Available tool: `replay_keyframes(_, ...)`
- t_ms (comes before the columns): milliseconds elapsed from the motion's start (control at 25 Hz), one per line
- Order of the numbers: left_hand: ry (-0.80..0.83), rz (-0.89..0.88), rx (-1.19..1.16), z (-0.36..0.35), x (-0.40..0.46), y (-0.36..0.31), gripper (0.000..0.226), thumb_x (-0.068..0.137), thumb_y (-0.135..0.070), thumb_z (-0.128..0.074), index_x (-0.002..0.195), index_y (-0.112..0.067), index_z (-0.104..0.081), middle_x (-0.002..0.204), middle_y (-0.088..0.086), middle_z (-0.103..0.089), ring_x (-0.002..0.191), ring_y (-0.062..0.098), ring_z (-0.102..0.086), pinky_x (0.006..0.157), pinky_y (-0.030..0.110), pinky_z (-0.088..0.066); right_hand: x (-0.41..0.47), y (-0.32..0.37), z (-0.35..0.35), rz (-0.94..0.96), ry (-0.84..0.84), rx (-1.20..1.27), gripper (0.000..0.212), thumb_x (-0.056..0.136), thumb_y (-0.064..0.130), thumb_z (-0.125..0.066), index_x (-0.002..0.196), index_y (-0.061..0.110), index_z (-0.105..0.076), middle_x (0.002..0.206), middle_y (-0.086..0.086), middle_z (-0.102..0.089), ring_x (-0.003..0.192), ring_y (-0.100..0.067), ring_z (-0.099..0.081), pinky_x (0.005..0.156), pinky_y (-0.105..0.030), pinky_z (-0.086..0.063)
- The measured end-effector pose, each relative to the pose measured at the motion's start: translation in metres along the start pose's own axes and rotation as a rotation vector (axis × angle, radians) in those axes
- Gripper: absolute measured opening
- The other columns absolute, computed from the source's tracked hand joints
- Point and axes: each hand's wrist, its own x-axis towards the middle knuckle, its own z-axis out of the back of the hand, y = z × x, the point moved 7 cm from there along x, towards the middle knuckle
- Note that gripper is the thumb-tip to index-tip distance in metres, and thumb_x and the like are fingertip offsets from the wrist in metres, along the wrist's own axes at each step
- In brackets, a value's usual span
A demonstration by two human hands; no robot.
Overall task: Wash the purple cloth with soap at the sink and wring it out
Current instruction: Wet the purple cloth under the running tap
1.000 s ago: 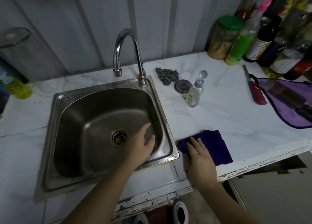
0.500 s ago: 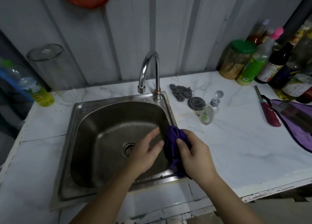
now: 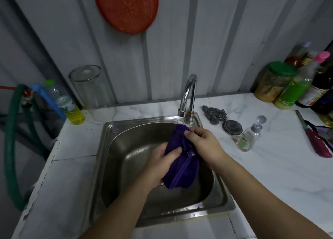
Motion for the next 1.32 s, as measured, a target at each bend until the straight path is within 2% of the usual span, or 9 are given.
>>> replay_keyframes(120,-0.054,0.080,-0.148,-0.001,0.006,-0.002,0.016,0.095,-0.019,-0.067,0.109,-0.022,-0.073,0.099,0.010,-0.081,0.091,0.030,-0.077,0.074,0.039,-0.065,0.011,0.000,-0.003,-0.043,0.095,-0.114,0.029,0.081,0.034,-0.075,0.102,0.014,-0.072,0.091,-0.009,-0.077,0.081,-0.024,-0.074,0.073,-0.036,-0.060)
replay_keyframes(400,0.037,0.304,-0.268,-0.025,0.025,0.004,0.033,0.093,-0.023,-0.069,0.125,-0.015,-0.066,0.117,0.019,-0.075,0.105,0.037,-0.072,0.084,0.046,-0.059,0.044,-0.006,0.020,-0.065,0.066,-0.194,0.008,0.095,0.009,-0.064,0.098,0.009,-0.071,0.093,-0.026,-0.074,0.077,-0.031,-0.070,0.079,-0.050,-0.061)
replay_keyframes(560,-0.018,0.343,-0.243,-0.030,0.037,0.020,0.030,0.092,-0.025,-0.069,0.121,-0.018,-0.068,0.107,0.014,-0.079,0.096,0.033,-0.076,0.075,0.042,-0.060,0.073,-0.014,0.043,-0.149,0.066,-0.227,0.023,0.098,0.030,-0.061,0.092,0.011,-0.073,0.085,-0.012,-0.077,0.062,-0.013,-0.069,0.058,-0.033,-0.059)
replay_keyframes(720,-0.126,0.379,-0.348,-0.023,0.051,0.033,0.033,0.088,-0.027,-0.071,0.120,-0.024,-0.068,0.105,0.012,-0.080,0.093,0.035,-0.077,0.086,0.055,-0.057,0.139,0.008,0.080,0.007,-0.118,-0.608,0.042,0.099,0.009,-0.045,0.140,0.008,-0.052,0.142,-0.016,-0.057,0.127,-0.031,-0.057,0.106,-0.042,-0.045)
replay_keyframes(800,-0.133,0.378,-0.376,-0.020,0.058,0.035,0.037,0.082,-0.029,-0.074,0.118,-0.023,-0.070,0.108,0.012,-0.079,0.095,0.036,-0.076,0.093,0.060,-0.053,0.168,0.013,0.078,0.037,-0.054,-0.701,0.055,0.097,0.001,-0.038,0.152,0.010,-0.037,0.155,-0.016,-0.043,0.134,-0.031,-0.047,0.107,-0.037,-0.039)
replay_keyframes(1080,-0.118,0.360,-0.518,-0.029,0.068,0.027,0.036,0.083,-0.030,-0.072,0.118,-0.025,-0.070,0.109,0.010,-0.079,0.096,0.035,-0.076,0.088,0.057,-0.055,0.211,-0.002,0.055,0.227,0.170,-0.893,0.062,0.094,0.001,-0.044,0.146,0.034,-0.037,0.135,-0.008,-0.061,0.080,-0.006,-0.058,0.067,-0.019,-0.044)
replay_keyframes(1160,-0.135,0.351,-0.560,-0.031,0.070,0.022,0.038,0.083,-0.033,-0.071,0.120,-0.024,-0.068,0.105,0.009,-0.080,0.093,0.035,-0.077,0.084,0.055,-0.056,0.213,-0.008,0.054,0.298,0.221,-1.076,0.080,0.092,-0.004,-0.049,0.156,0.033,-0.018,0.158,-0.005,-0.039,0.107,-0.021,-0.062,0.090,-0.029,-0.050)
replay_keyframes(1240,-0.151,0.361,-0.597,-0.032,0.070,0.021,0.045,0.078,-0.039,-0.073,0.119,-0.024,-0.067,0.099,0.010,-0.081,0.087,0.035,-0.077,0.077,0.052,-0.057,0.220,-0.019,0.058,0.302,0.246,-1.338,0.094,0.091,-0.009,-0.049,0.159,0.031,0.003,0.170,0.002,-0.003,0.148,-0.036,-0.028,0.118,-0.047,-0.032)
replay_keyframes(1320,-0.164,0.358,-0.609,-0.031,0.070,0.020,0.051,0.072,-0.044,-0.073,0.119,-0.023,-0.067,0.097,0.010,-0.081,0.085,0.035,-0.077,0.075,0.051,-0.057,0.227,-0.024,0.060,0.299,0.252,-1.514,0.091,0.093,-0.006,-0.046,0.159,0.028,0.006,0.169,0.007,0.010,0.154,-0.035,-0.010,0.120,-0.053,-0.028)
